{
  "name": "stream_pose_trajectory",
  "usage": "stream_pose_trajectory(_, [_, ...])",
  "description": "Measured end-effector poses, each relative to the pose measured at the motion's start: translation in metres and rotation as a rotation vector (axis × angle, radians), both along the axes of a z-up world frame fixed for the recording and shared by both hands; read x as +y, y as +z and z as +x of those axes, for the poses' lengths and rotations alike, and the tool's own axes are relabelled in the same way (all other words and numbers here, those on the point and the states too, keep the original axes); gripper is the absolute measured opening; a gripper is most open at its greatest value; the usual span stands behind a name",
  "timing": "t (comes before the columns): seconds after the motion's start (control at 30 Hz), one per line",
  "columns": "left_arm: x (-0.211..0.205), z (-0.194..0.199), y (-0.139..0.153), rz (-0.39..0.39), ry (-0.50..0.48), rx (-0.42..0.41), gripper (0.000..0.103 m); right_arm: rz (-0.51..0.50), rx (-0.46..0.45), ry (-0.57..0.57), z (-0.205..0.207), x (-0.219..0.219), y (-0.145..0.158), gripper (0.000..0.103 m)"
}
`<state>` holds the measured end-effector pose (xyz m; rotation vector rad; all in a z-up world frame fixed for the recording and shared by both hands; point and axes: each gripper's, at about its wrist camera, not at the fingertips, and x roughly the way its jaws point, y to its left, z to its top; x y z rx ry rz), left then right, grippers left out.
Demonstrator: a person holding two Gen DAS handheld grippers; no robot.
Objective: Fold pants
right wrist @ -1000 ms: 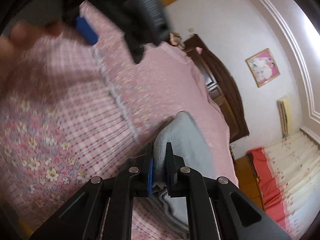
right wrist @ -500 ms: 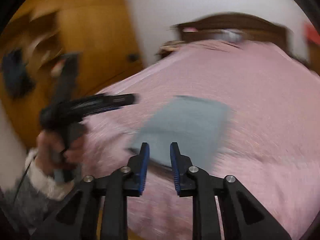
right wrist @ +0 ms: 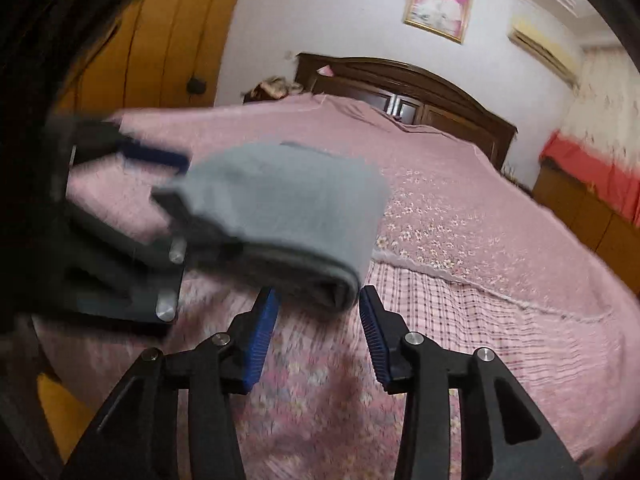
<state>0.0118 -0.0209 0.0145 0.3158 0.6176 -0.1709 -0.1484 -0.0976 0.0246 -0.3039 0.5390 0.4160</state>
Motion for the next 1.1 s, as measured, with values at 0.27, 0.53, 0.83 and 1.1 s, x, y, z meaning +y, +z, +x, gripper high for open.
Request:
stream_pose_trajectory(0.27, [-0.026,-0.001,-0.018,0.104,-0.134,-0.07,0.084,0.305,0.203,-0.121,0.022,-0.071,-0.005,0.046])
stream_pose_trajectory(0.53, [-0.055,0.027,-0.029,0.104,-0.166,-0.098,0.085,0.398,0.227,-0.132,0.019,-0.106,-0.002,0.046])
stream_pose_trajectory(0.83, [-0.036,0.021,-0.012,0.032,-0.144,-0.112,0.085,0.434,0.219,-0.035,0.015,-0.097,0.003,0.052])
stream_pose_trajectory(1.1, [-0.034,0.019,-0.011,0.077,-0.142,-0.134,0.083,0.444,0.292,0.007,0.051,-0.086,-0.004,0.065])
